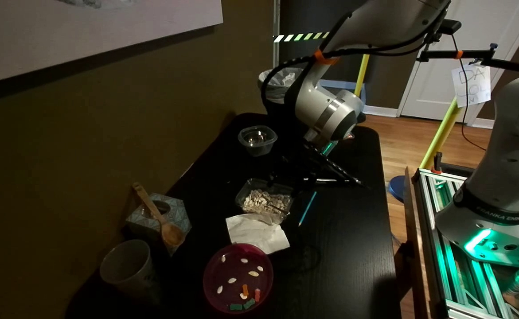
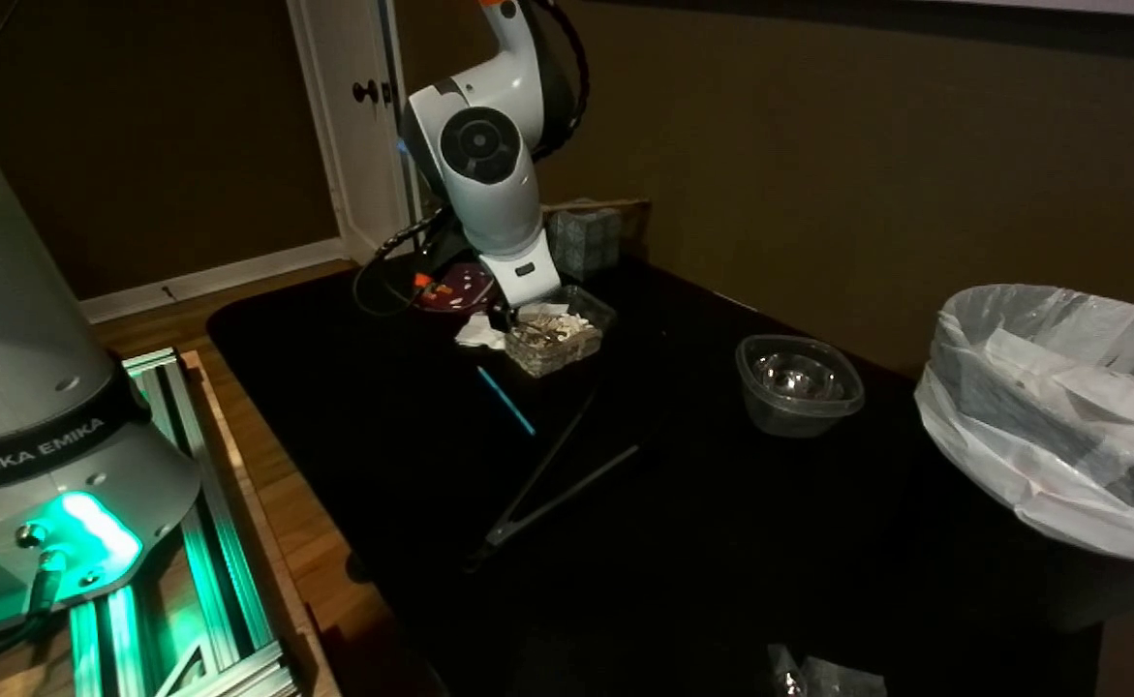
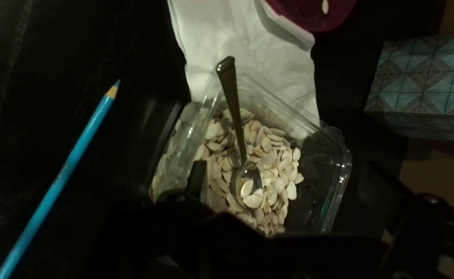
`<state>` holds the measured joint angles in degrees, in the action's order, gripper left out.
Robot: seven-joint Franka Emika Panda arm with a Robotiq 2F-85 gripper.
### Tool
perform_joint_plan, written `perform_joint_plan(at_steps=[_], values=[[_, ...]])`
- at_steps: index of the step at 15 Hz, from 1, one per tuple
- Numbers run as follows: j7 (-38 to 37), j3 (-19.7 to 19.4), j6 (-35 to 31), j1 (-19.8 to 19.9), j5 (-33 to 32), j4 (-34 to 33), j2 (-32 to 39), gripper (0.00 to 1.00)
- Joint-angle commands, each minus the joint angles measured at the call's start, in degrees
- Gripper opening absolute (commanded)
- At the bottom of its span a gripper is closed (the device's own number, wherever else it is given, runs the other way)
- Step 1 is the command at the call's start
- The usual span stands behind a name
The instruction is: Use the tea spoon to move the contents of the square bowl into the empty bowl on the right
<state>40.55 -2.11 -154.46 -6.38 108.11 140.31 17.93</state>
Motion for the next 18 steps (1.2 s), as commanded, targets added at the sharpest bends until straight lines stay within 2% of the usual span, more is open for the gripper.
perform_joint_plan(at_steps=[1,6,11,18], values=[[3.15,0.71,0.31,-0.93,3.74,-1.06,2.44,1.0],[8.71,0.97,2.44,-1.28,8.7,-2.27,3.23,1.0],[12.1,0.89,0.97,-2.22,10.37,-3.36,4.51,1.0],[19.65,0.53,2.38,-2.93,14.81,-6.66,8.28,1.0]])
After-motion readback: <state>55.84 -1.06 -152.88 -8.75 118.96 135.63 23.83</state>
